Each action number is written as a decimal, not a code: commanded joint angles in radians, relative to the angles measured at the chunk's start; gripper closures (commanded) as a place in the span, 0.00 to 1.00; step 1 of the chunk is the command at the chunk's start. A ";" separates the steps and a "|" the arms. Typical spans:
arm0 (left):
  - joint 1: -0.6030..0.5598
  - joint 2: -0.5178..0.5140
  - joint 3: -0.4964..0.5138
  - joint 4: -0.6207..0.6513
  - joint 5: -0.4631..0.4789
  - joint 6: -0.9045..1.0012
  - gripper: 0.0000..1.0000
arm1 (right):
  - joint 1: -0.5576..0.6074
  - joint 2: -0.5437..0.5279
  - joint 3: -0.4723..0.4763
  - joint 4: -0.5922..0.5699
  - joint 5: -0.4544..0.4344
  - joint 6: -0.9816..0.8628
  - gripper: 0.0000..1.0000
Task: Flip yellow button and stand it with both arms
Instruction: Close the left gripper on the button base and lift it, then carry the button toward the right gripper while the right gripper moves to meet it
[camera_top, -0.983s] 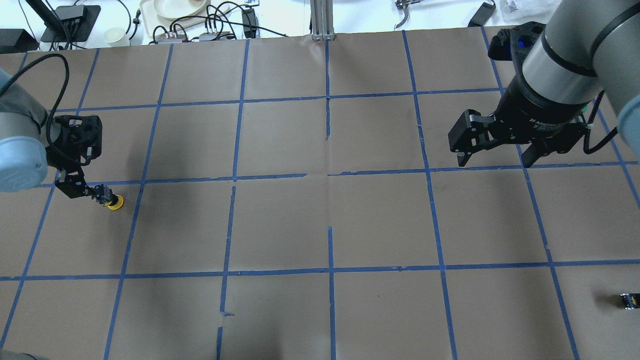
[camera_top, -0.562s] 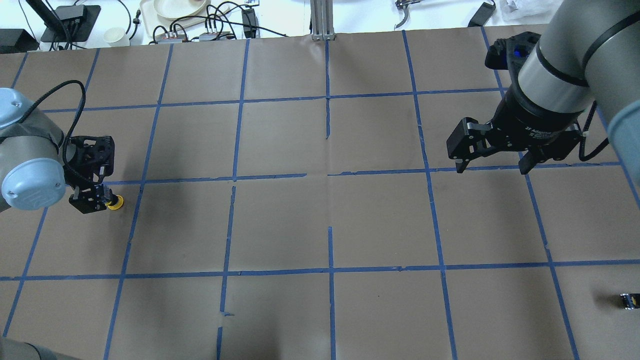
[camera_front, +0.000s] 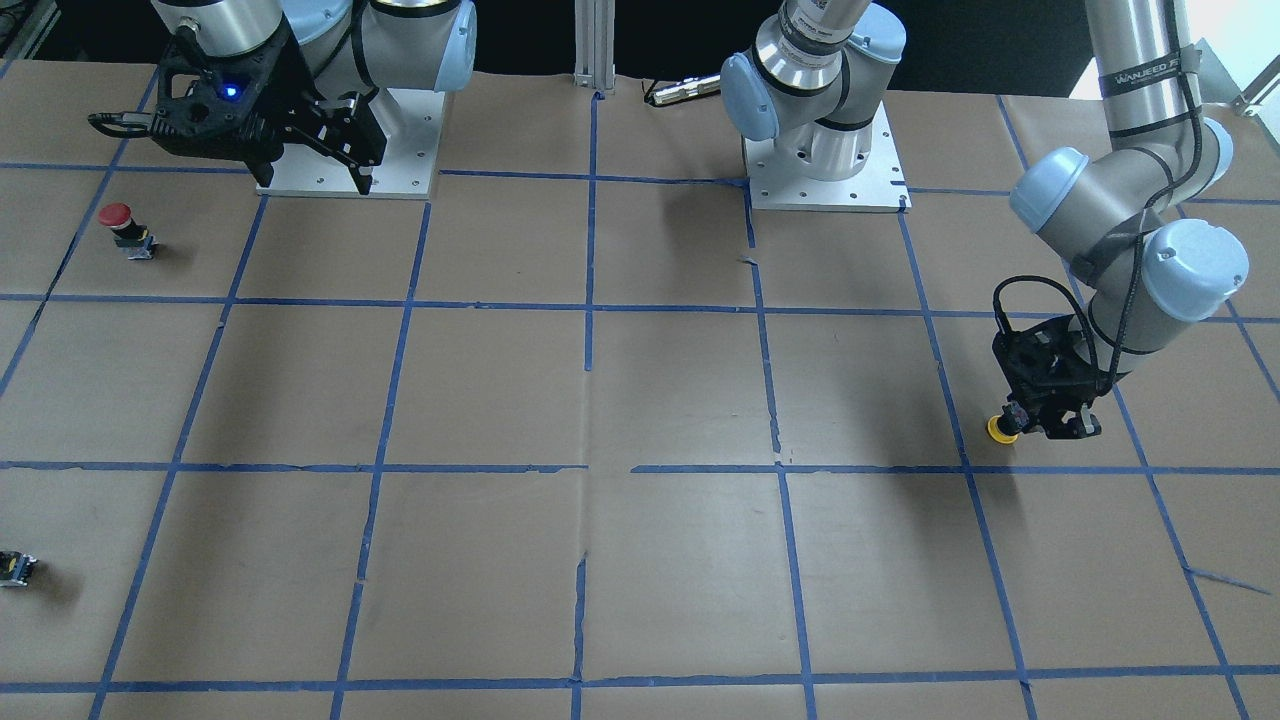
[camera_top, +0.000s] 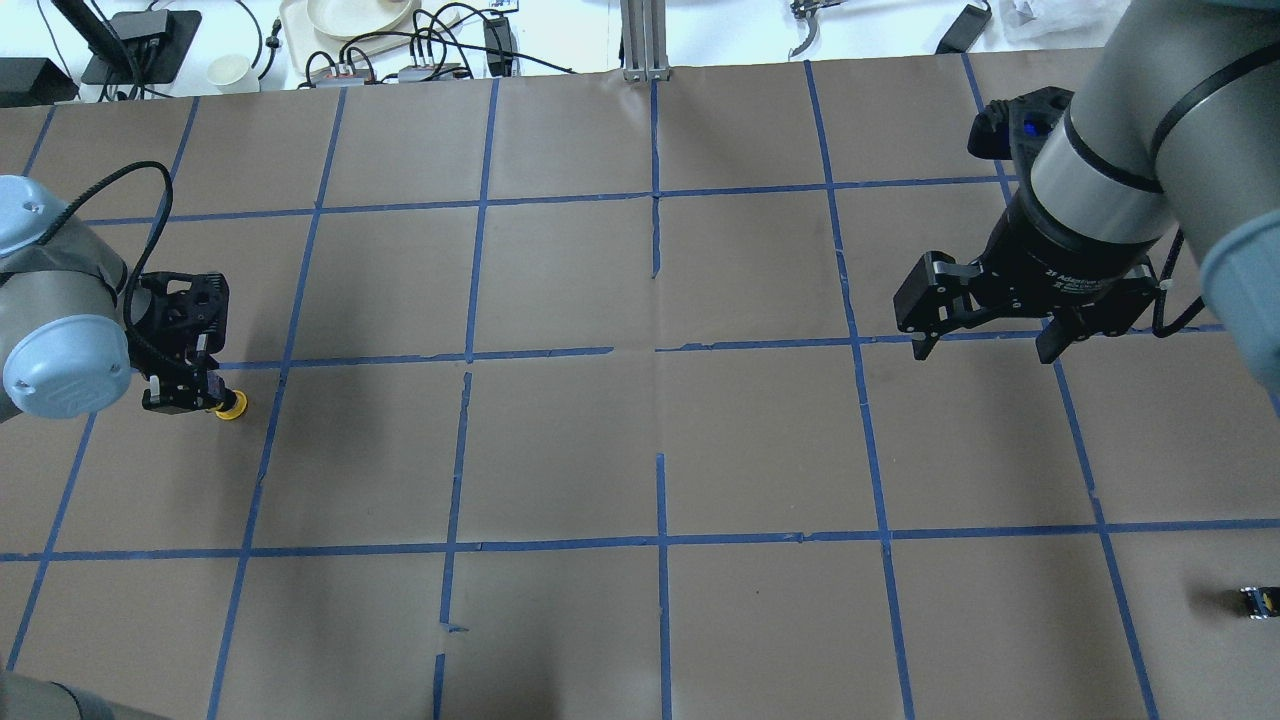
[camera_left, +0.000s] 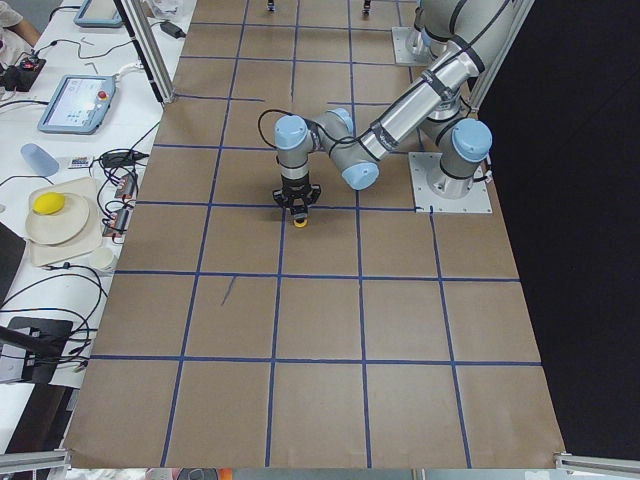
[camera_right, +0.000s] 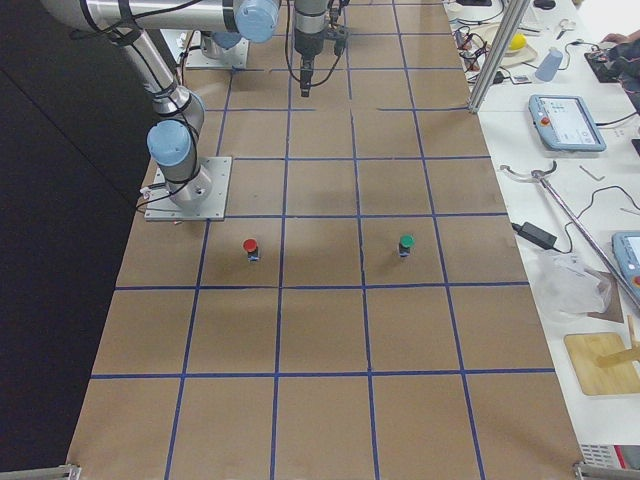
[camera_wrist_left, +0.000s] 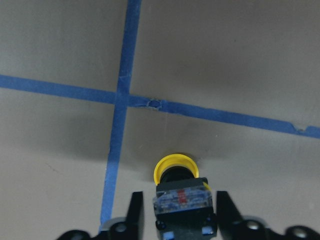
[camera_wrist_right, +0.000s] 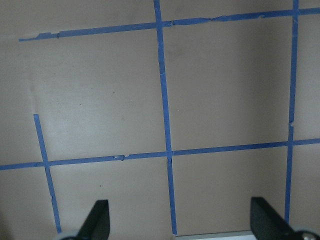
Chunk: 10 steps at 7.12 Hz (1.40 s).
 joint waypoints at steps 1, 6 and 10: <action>-0.002 0.036 0.018 -0.111 -0.066 -0.020 0.95 | 0.000 -0.002 0.001 0.000 0.002 0.005 0.00; -0.016 0.033 0.023 -0.650 -0.823 -0.186 0.95 | -0.008 0.001 -0.008 -0.022 0.003 0.018 0.00; -0.198 0.030 -0.084 -0.985 -1.397 -0.180 0.95 | -0.119 0.001 -0.007 -0.008 0.313 0.170 0.00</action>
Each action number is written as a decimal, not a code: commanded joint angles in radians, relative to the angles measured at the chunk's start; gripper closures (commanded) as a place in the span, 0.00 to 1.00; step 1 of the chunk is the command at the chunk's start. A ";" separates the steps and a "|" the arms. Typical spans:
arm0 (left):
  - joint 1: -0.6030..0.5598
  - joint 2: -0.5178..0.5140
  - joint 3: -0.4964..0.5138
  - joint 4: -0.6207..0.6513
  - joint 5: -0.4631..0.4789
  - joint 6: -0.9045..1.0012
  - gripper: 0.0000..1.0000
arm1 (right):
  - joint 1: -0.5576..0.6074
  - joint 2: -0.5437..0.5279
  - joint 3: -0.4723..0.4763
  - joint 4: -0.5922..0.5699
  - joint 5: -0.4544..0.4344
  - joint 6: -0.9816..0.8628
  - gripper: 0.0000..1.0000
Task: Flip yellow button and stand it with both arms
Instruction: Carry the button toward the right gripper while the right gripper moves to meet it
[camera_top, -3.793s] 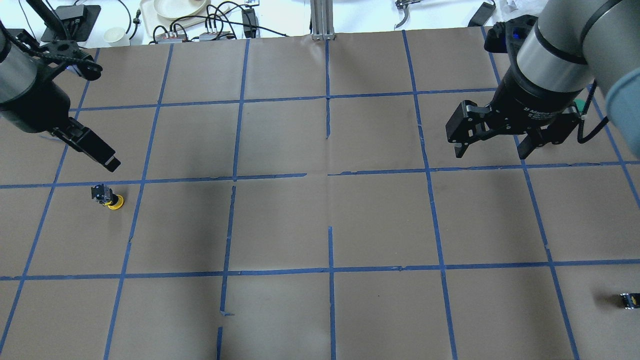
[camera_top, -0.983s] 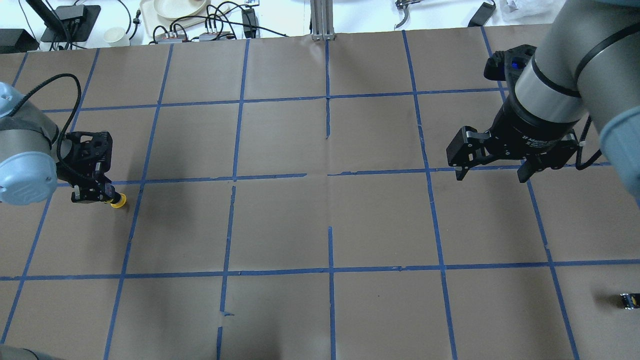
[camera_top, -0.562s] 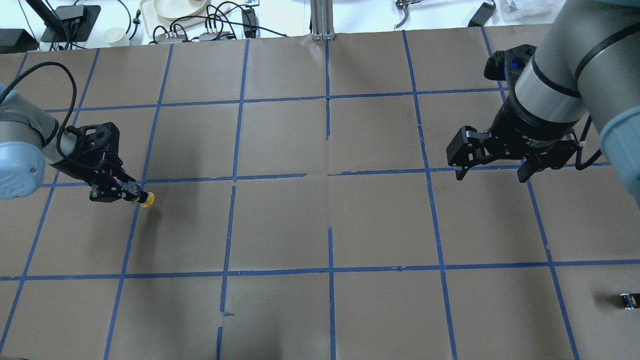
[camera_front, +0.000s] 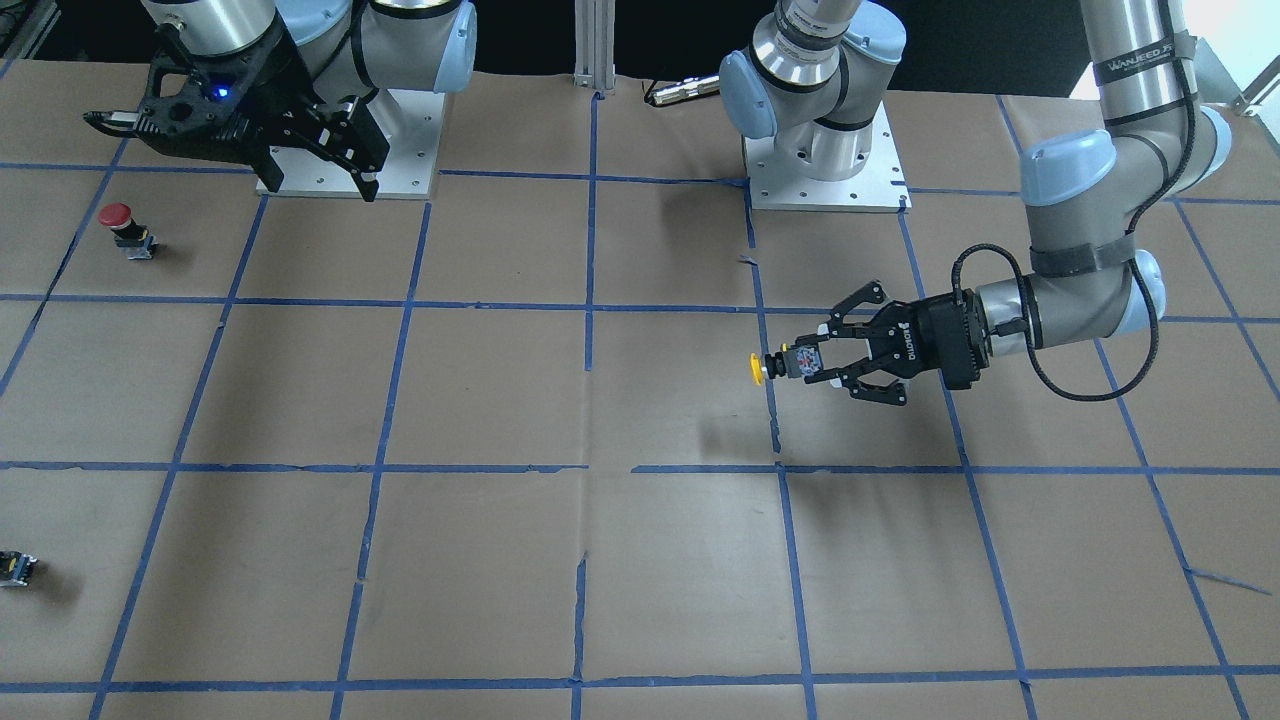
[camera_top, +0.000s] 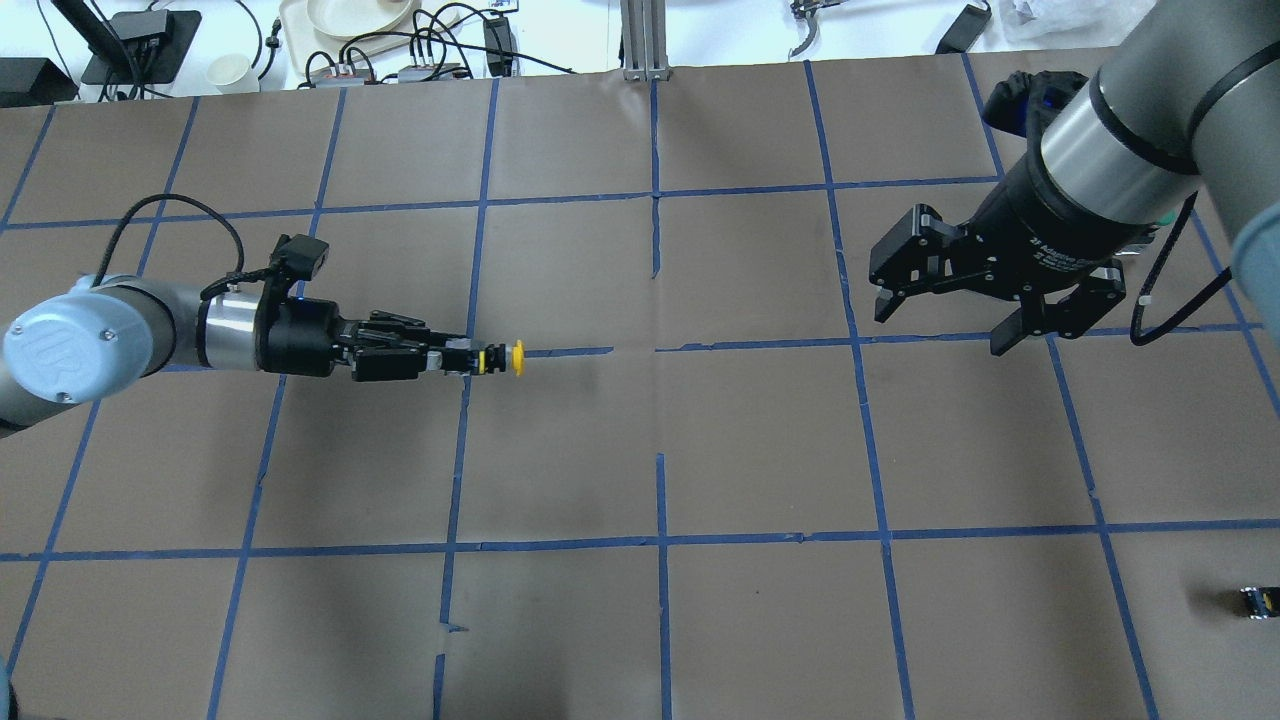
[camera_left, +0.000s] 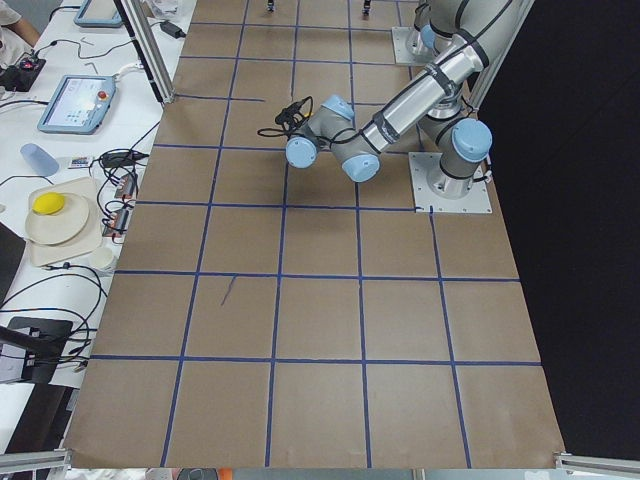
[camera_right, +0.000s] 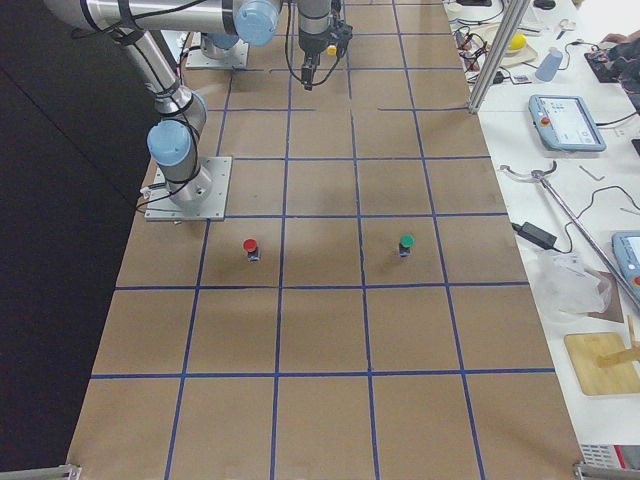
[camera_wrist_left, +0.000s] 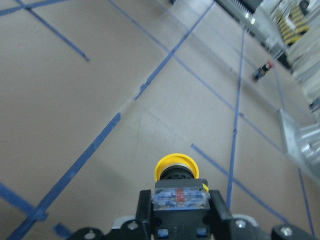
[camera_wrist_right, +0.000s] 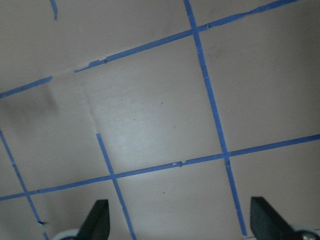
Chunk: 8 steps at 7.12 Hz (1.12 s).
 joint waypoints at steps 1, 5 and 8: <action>-0.163 0.001 -0.045 -0.115 -0.364 -0.004 0.95 | -0.062 -0.001 0.000 0.009 0.140 0.023 0.00; -0.546 0.024 -0.042 -0.110 -0.920 -0.016 0.95 | -0.080 0.025 0.008 0.007 0.413 0.084 0.00; -0.657 0.036 -0.039 -0.088 -1.097 -0.015 0.94 | -0.167 0.022 0.003 0.020 0.446 0.082 0.00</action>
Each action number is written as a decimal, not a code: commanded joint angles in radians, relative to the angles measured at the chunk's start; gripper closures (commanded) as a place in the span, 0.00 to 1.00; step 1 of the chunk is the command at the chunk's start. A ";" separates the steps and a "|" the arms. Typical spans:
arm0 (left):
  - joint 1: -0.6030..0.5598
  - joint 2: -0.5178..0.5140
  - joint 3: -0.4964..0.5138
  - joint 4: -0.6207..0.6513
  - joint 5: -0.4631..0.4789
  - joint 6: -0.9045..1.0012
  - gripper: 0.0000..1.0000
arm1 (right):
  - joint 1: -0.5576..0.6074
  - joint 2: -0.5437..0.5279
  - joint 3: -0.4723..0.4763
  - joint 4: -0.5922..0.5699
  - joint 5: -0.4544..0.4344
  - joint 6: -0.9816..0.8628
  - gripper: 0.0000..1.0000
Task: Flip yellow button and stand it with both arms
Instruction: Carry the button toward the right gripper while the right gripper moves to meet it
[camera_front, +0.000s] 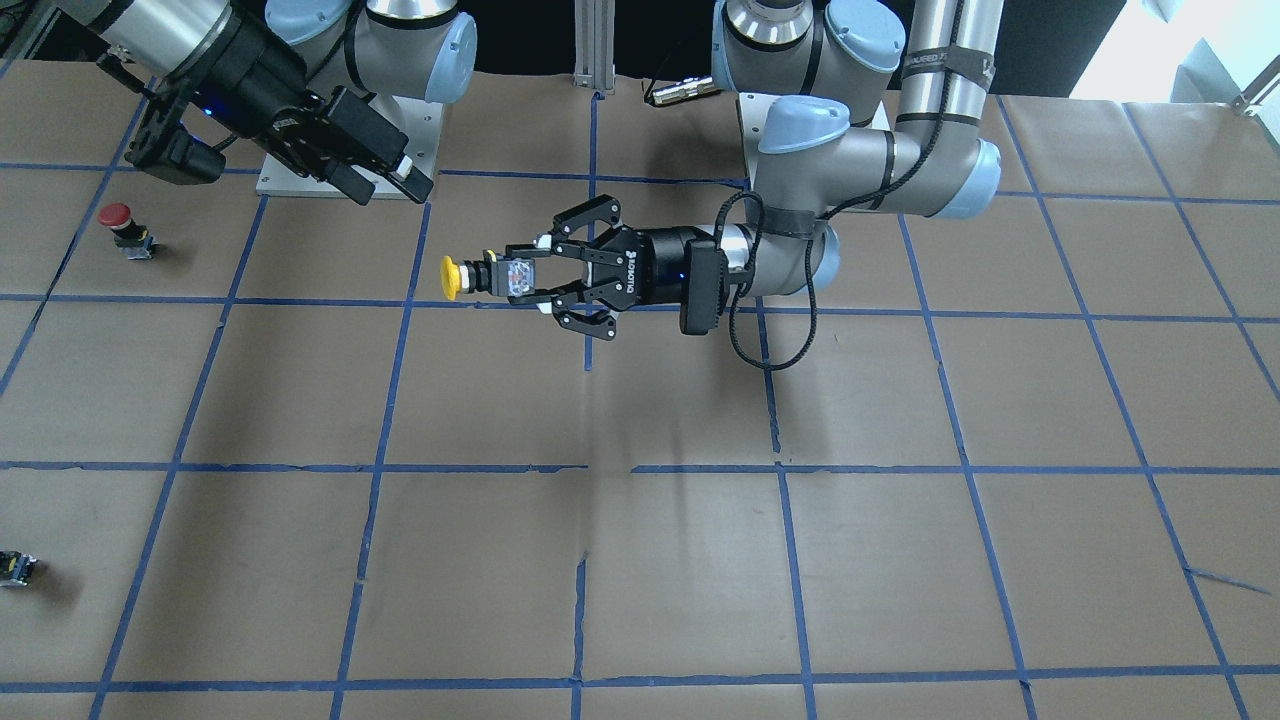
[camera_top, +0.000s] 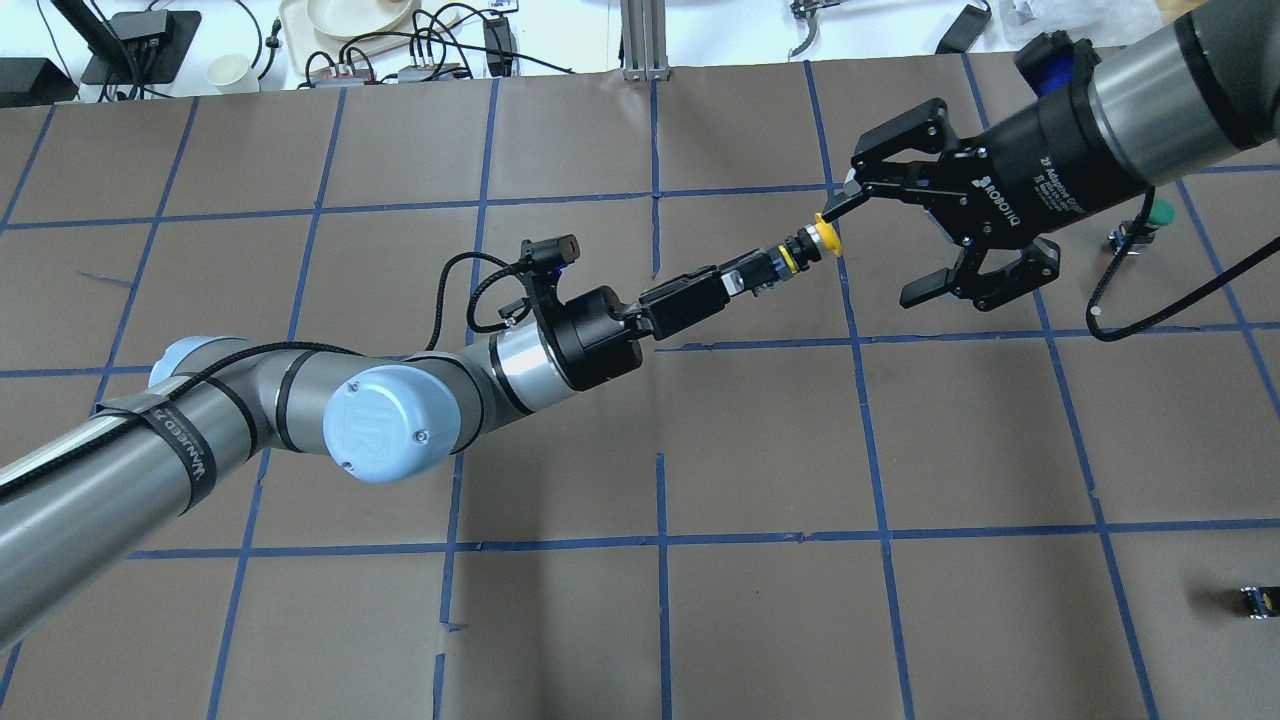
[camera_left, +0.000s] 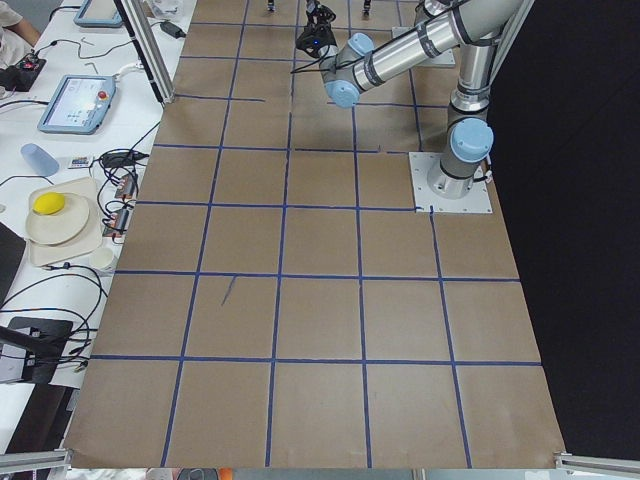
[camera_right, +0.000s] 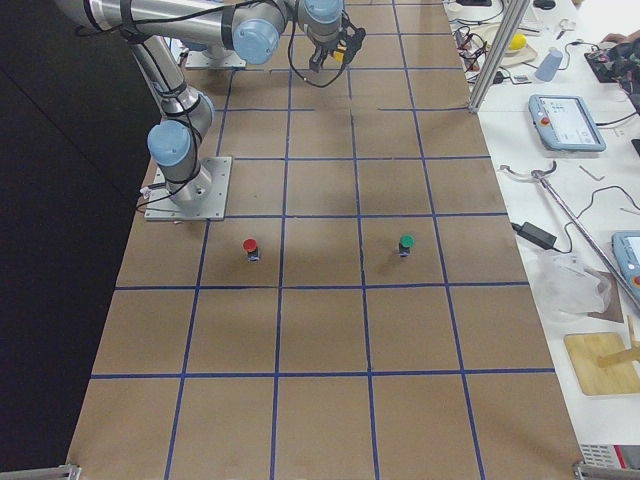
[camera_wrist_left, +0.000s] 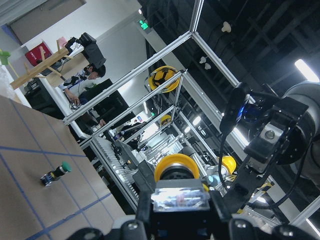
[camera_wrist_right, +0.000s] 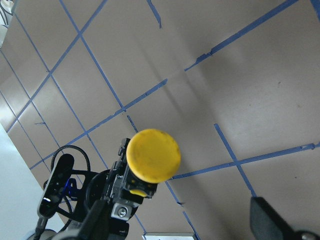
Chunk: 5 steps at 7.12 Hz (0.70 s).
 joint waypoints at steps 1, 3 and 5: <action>-0.041 0.004 0.002 0.011 -0.063 0.002 0.94 | -0.040 -0.001 -0.009 0.003 0.015 0.000 0.00; -0.041 0.004 0.000 0.023 -0.063 0.003 0.94 | -0.039 0.000 -0.004 0.001 0.017 0.000 0.00; -0.038 0.004 0.002 0.025 -0.063 0.002 0.93 | -0.028 0.008 0.006 0.005 0.071 -0.002 0.00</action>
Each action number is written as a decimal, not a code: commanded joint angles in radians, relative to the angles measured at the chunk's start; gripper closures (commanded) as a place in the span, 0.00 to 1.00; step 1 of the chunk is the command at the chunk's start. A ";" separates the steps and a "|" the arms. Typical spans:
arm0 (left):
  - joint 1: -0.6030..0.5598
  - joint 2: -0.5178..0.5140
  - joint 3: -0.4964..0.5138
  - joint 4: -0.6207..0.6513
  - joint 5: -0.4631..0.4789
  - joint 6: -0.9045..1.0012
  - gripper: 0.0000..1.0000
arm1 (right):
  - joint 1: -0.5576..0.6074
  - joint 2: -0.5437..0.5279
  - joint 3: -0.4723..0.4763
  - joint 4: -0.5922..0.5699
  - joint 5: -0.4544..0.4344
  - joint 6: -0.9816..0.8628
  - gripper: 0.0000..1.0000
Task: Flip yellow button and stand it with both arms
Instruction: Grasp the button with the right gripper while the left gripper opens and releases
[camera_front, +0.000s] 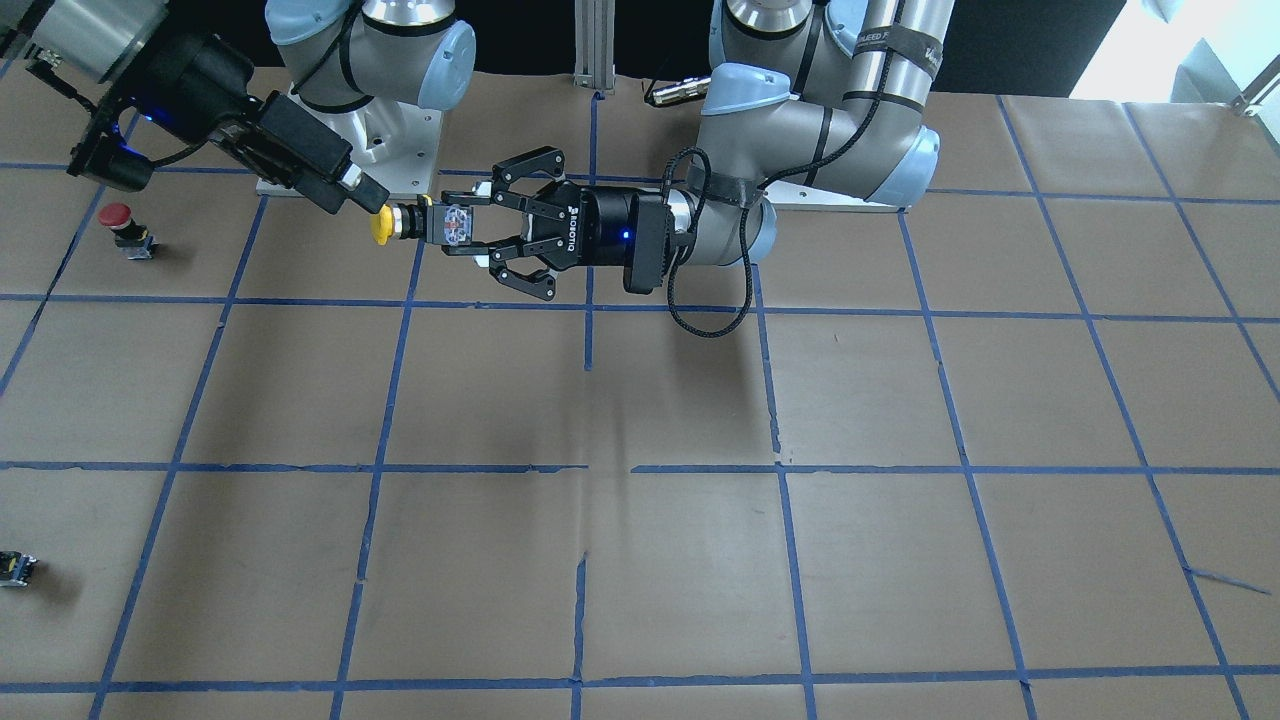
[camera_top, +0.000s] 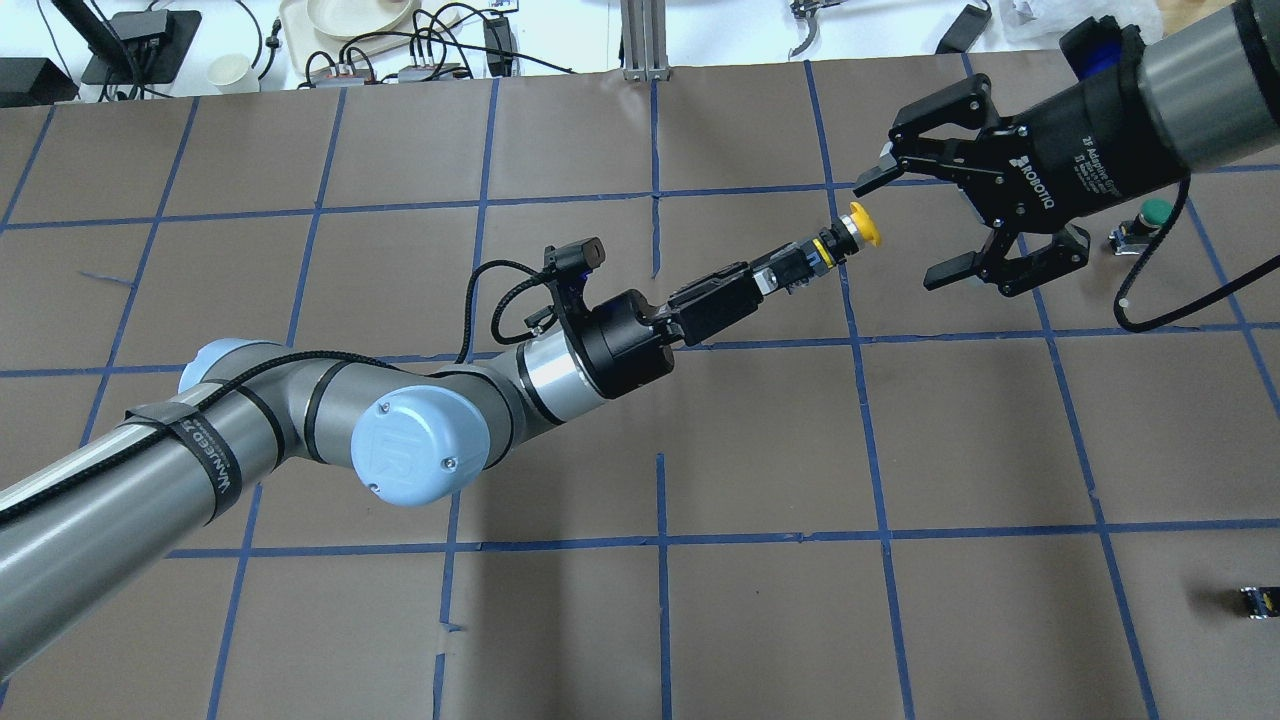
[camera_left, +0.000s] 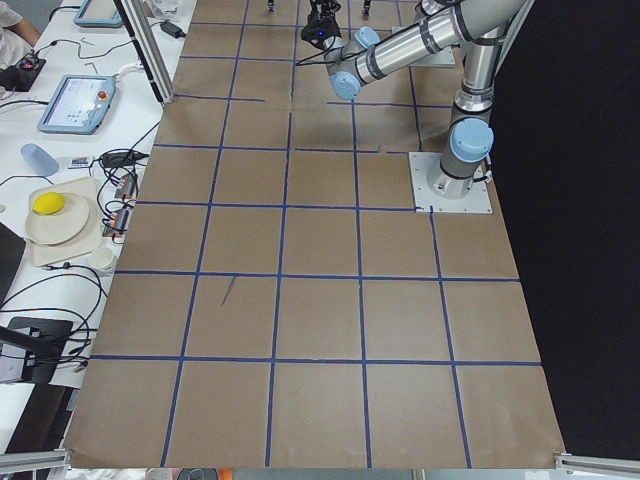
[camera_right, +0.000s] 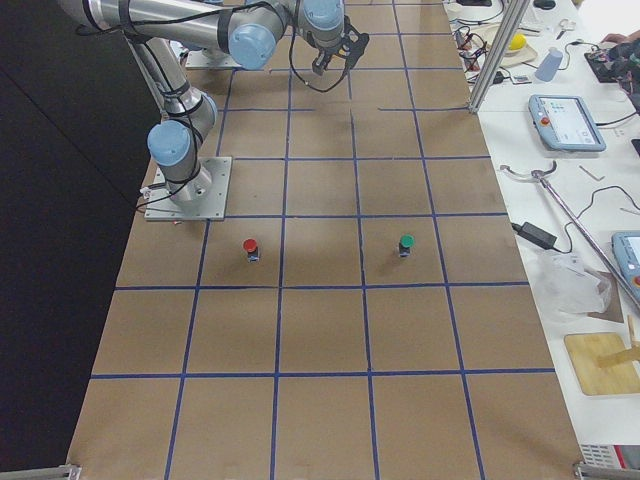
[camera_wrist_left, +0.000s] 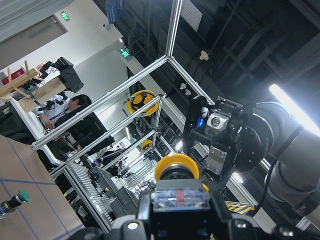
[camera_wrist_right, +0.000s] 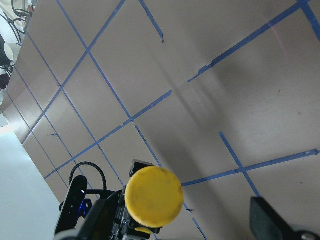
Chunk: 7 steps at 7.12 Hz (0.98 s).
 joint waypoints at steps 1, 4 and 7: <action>0.002 0.001 0.003 0.002 -0.001 -0.003 0.92 | 0.004 0.015 0.011 -0.008 0.071 0.002 0.00; 0.002 0.004 0.003 0.002 -0.001 -0.005 0.91 | 0.004 0.024 0.022 -0.013 0.073 -0.003 0.03; 0.004 0.004 0.003 0.002 0.001 -0.005 0.90 | 0.004 0.021 0.022 0.001 0.074 0.000 0.48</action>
